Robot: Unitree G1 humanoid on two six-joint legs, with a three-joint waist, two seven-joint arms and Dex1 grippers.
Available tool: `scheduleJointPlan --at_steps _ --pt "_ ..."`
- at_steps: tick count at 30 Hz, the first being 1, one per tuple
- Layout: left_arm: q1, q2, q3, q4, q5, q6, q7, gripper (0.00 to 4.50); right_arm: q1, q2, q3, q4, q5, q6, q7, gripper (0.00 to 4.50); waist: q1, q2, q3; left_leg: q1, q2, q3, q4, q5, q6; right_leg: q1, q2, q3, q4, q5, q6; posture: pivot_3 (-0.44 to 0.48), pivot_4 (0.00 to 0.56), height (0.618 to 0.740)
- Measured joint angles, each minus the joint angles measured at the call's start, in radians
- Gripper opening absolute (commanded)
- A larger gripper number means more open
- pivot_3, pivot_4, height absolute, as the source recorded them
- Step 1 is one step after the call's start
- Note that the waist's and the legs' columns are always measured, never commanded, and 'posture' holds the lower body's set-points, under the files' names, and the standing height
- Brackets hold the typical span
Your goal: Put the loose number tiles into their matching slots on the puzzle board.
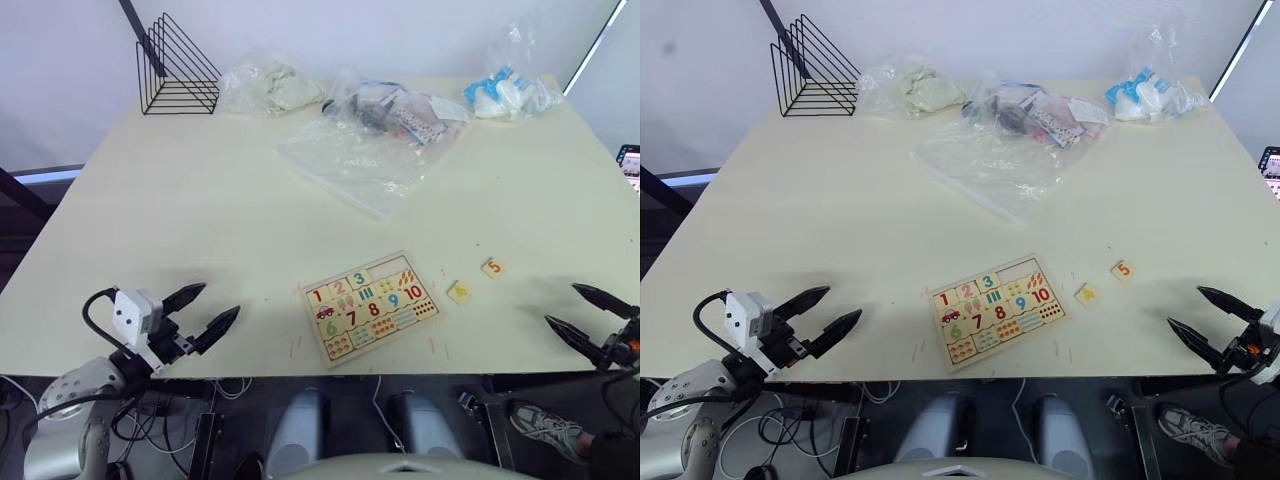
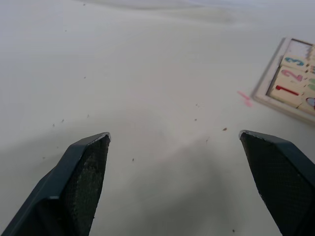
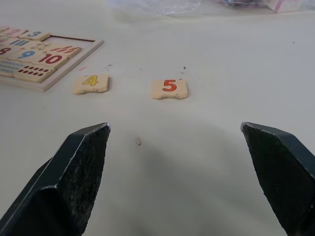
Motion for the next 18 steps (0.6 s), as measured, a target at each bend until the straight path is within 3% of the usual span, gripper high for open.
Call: scheduleJointPlan --at_steps 18 --pt "-0.012 0.015 0.000 0.060 -0.015 -0.036 -0.039 4.48 -0.007 0.000 -0.004 0.053 0.007 -0.005 0.049 4.50 -0.001 0.000 0.000 0.000 0.000 0.000 0.000 0.000 0.000 0.000 0.000 0.000 0.000 0.000 0.000 0.000 0.150 0.740"
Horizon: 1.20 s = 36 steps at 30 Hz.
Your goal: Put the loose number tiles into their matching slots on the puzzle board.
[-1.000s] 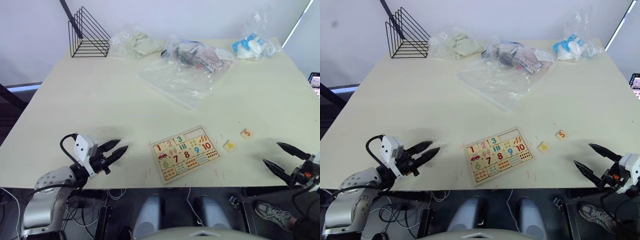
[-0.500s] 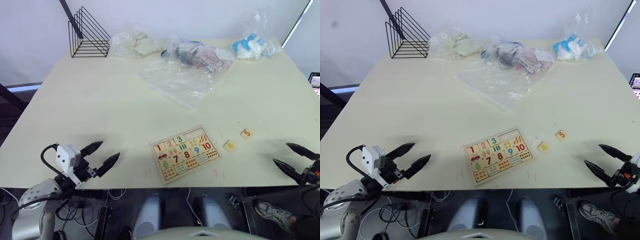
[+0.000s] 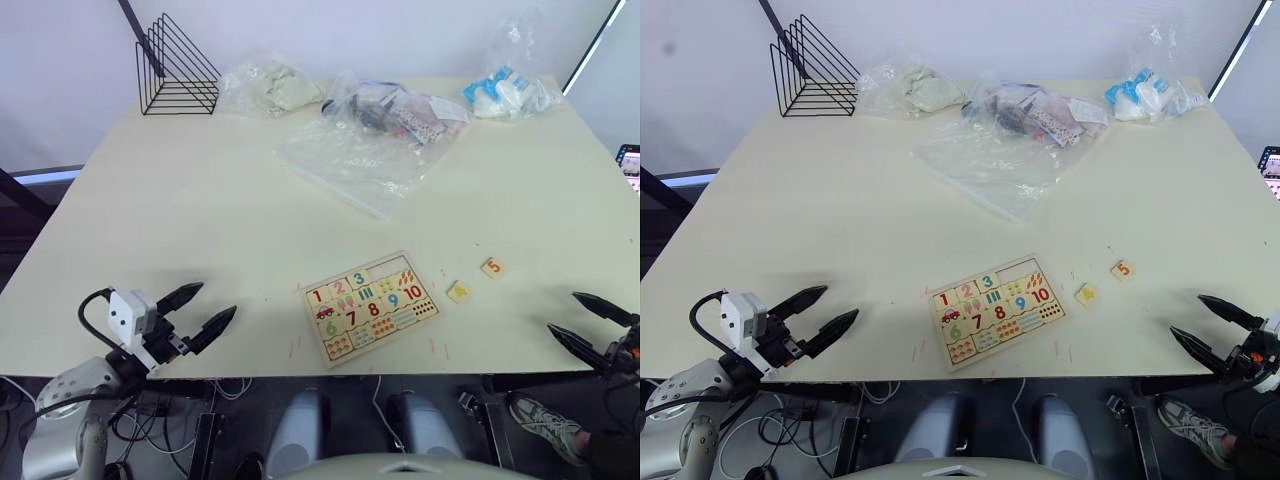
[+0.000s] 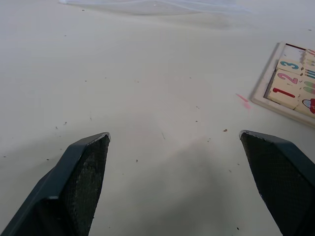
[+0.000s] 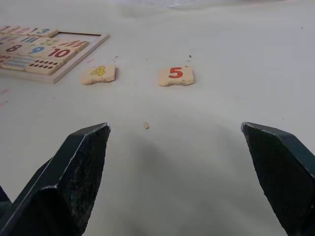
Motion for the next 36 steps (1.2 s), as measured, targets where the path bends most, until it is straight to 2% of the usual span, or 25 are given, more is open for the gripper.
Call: scheduleJointPlan --at_steps 7,13,17,26,33,36 --pt "-0.001 0.022 0.000 0.029 0.000 -0.035 -0.039 4.48 0.000 0.001 0.000 -0.001 0.000 -0.001 0.007 4.50 0.001 0.000 0.000 0.000 0.000 0.000 0.000 0.000 0.000 0.000 0.000 0.000 0.000 0.000 0.000 0.000 0.150 0.740" --pt "-0.054 0.061 -0.006 0.070 0.004 -0.070 -0.095 4.48 0.001 0.013 0.001 -0.054 -0.001 0.002 -0.011 4.50 0.000 0.000 0.000 0.000 0.000 0.000 0.000 0.000 0.000 0.000 0.000 0.000 0.000 0.000 0.000 0.000 0.150 0.740" --pt "-0.153 0.120 -0.061 0.169 0.011 -0.113 -0.227 4.48 0.011 0.033 0.031 -0.196 -0.007 0.039 -0.071 4.50 0.000 0.000 0.000 0.000 0.000 0.000 0.000 0.000 0.000 0.000 0.001 -0.001 0.000 0.000 0.000 0.000 0.150 0.740" --pt "-0.289 0.212 -0.143 0.279 -0.002 -0.119 -0.483 4.48 0.055 0.048 0.085 -0.408 -0.017 0.135 -0.184 4.50 0.001 0.000 0.000 -0.001 0.000 -0.001 0.000 0.000 0.000 0.000 0.000 -0.001 0.000 0.000 0.000 0.000 0.150 0.740" --pt "-0.394 0.225 -0.189 0.319 -0.021 -0.126 -0.598 4.48 0.080 0.071 0.153 -0.597 -0.069 0.228 -0.330 4.50 0.000 0.000 0.000 -0.001 0.000 -0.001 0.000 0.000 0.000 0.000 0.001 -0.001 0.000 0.001 0.001 0.000 0.150 0.740" --pt "-0.408 0.229 -0.201 0.323 -0.028 -0.132 -0.602 4.48 0.080 0.072 0.194 -0.653 -0.116 0.263 -0.398 4.50 0.000 0.000 0.000 -0.001 0.000 -0.001 0.000 0.000 0.000 -0.001 0.001 -0.001 0.000 0.001 0.001 0.000 0.150 0.740"
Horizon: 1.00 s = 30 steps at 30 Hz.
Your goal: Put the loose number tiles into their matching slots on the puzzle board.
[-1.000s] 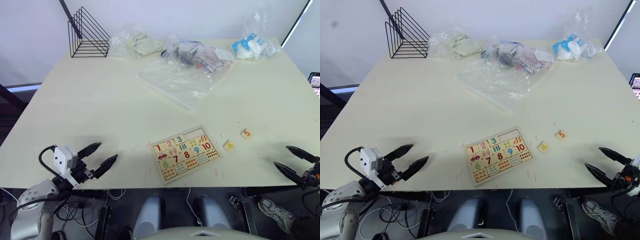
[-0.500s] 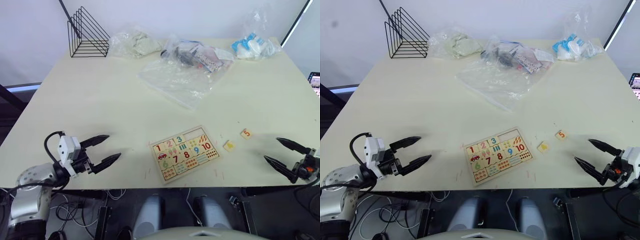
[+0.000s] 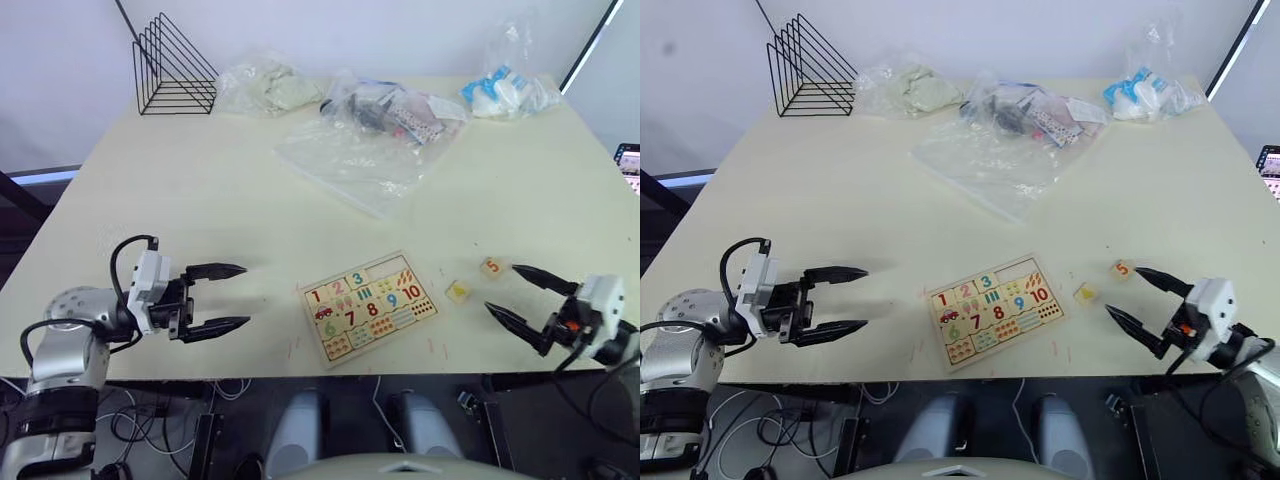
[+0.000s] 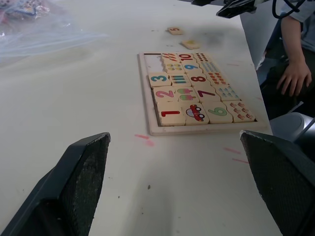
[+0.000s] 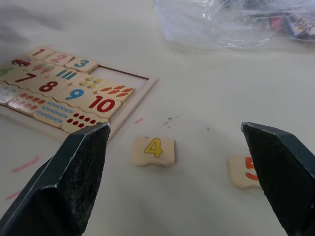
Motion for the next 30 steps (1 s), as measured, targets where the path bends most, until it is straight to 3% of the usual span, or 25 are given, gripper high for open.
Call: scheduleJointPlan --at_steps 10,27,30 --pt "-0.021 0.047 -0.061 -0.007 -0.052 -0.022 -0.002 4.48 -0.042 -0.009 0.126 -0.081 -0.080 0.227 -0.153 4.50 0.000 -0.001 0.000 0.000 0.000 0.000 0.000 0.000 0.000 0.000 0.000 0.000 0.000 0.000 -0.001 0.000 0.150 0.740" --pt "0.007 0.107 -0.115 -0.034 -0.156 -0.066 -0.003 4.48 -0.099 -0.010 0.182 -0.066 -0.121 0.326 -0.184 4.50 0.000 -0.001 0.000 -0.001 0.000 -0.001 0.000 0.000 0.000 0.000 0.000 -0.001 0.000 -0.001 -0.001 0.000 0.150 0.740" --pt "0.006 0.112 -0.116 -0.034 -0.162 -0.078 -0.003 4.50 -0.102 -0.009 0.195 -0.061 -0.125 0.327 -0.182 3.71 0.000 -0.001 0.000 -0.001 0.000 -0.001 0.000 0.000 0.000 0.000 0.000 -0.001 0.000 0.000 -0.001 0.000 0.150 0.740"
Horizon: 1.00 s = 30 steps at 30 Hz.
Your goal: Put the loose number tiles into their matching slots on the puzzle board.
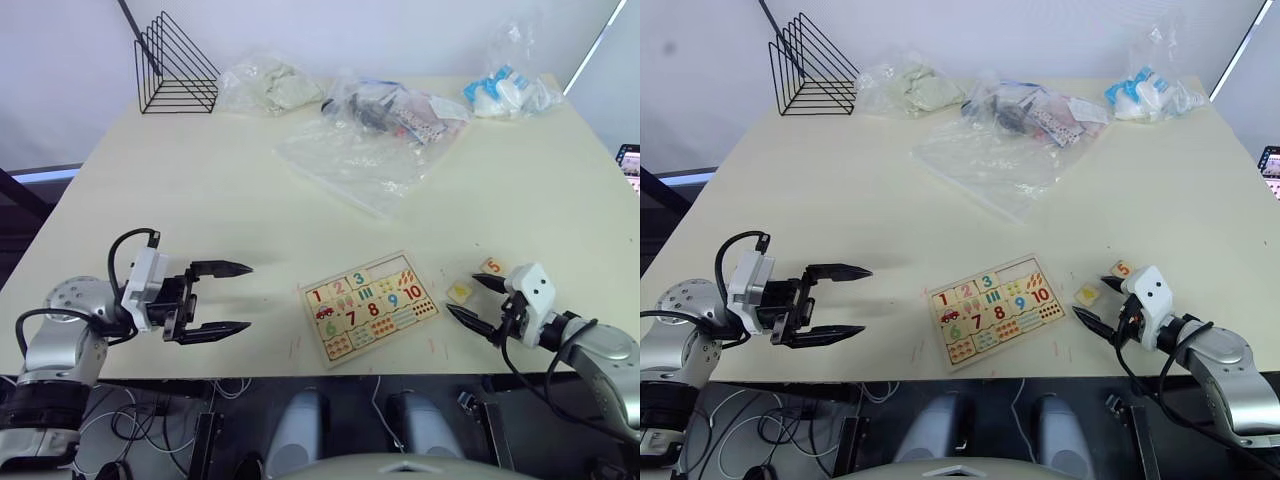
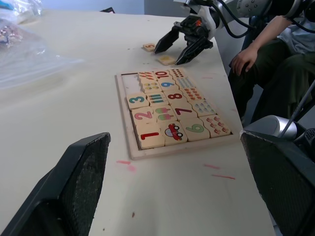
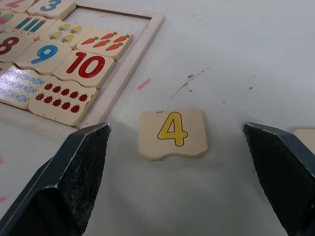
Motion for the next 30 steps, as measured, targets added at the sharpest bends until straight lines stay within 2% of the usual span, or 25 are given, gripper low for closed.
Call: scheduleJointPlan --at_steps 1,3,4,5,6,16,23,27,30 --pt "0.000 0.002 -0.001 0.000 -0.004 -0.001 0.000 4.50 -0.004 0.001 0.005 0.001 -0.004 -0.001 -0.001 3.08 0.000 0.000 0.000 0.000 0.000 0.000 0.000 0.000 0.000 0.000 0.000 0.000 0.000 0.000 0.000 0.000 0.150 0.740" --pt "-0.001 0.003 -0.002 0.000 -0.006 -0.002 0.000 4.50 -0.009 0.001 0.006 0.004 -0.011 -0.001 -0.001 2.52 0.000 0.000 0.000 0.000 0.000 0.000 0.000 0.000 0.000 0.000 0.000 0.000 0.000 0.000 0.000 0.000 0.150 0.740" --pt "-0.001 0.005 -0.004 0.000 -0.006 -0.002 0.000 4.50 -0.015 0.002 0.007 0.013 -0.015 -0.005 -0.002 1.88 0.000 0.000 0.000 0.000 0.000 0.000 0.000 0.000 0.000 0.000 0.000 0.000 0.000 0.000 0.000 0.000 0.150 0.740" --pt "-0.001 0.005 -0.008 0.000 -0.006 -0.002 0.000 4.50 -0.018 0.002 0.007 0.019 -0.017 -0.007 -0.002 1.56 0.000 0.000 0.000 0.000 0.000 0.000 0.000 0.000 0.000 0.000 0.000 0.000 0.000 0.000 0.000 0.000 0.150 0.740" --pt "-0.002 0.005 -0.012 0.000 -0.006 -0.002 0.000 4.50 -0.019 0.004 0.007 0.019 -0.020 -0.010 -0.002 1.44 0.000 0.000 0.000 0.000 0.000 0.000 0.000 0.000 0.000 0.000 0.000 0.000 0.000 0.000 0.000 0.000 0.150 0.740" --pt "-0.002 0.012 -0.024 -0.001 -0.008 -0.004 -0.001 4.50 0.038 0.053 -0.017 -0.048 0.004 0.029 -0.076 1.44 0.000 0.000 0.000 0.000 0.000 0.000 0.000 0.000 0.000 0.000 0.000 0.000 0.000 0.000 0.000 0.000 0.150 0.740" --pt "0.002 0.014 -0.028 -0.001 -0.018 -0.010 -0.001 4.50 0.105 0.179 -0.080 -0.264 0.066 0.271 -0.326 1.44 0.000 0.000 0.000 0.000 0.001 -0.001 0.000 0.000 0.000 0.000 0.000 0.000 0.000 0.000 0.000 0.000 0.150 0.740" --pt "-0.002 0.015 -0.035 0.004 -0.024 -0.020 -0.001 4.50 0.123 0.282 -0.083 -0.390 0.112 0.453 -0.495 1.44 0.000 0.000 0.000 0.000 0.001 -0.002 -0.001 0.000 0.000 -0.001 0.000 0.001 0.000 0.000 0.000 0.000 0.150 0.740" --pt "-0.007 0.014 -0.038 0.011 -0.024 -0.025 -0.001 4.50 0.132 0.324 -0.083 -0.443 0.116 0.516 -0.576 1.44 0.001 0.000 0.000 -0.001 0.001 -0.002 -0.001 0.000 0.000 -0.001 0.000 0.000 0.000 0.000 -0.001 0.000 0.150 0.740"
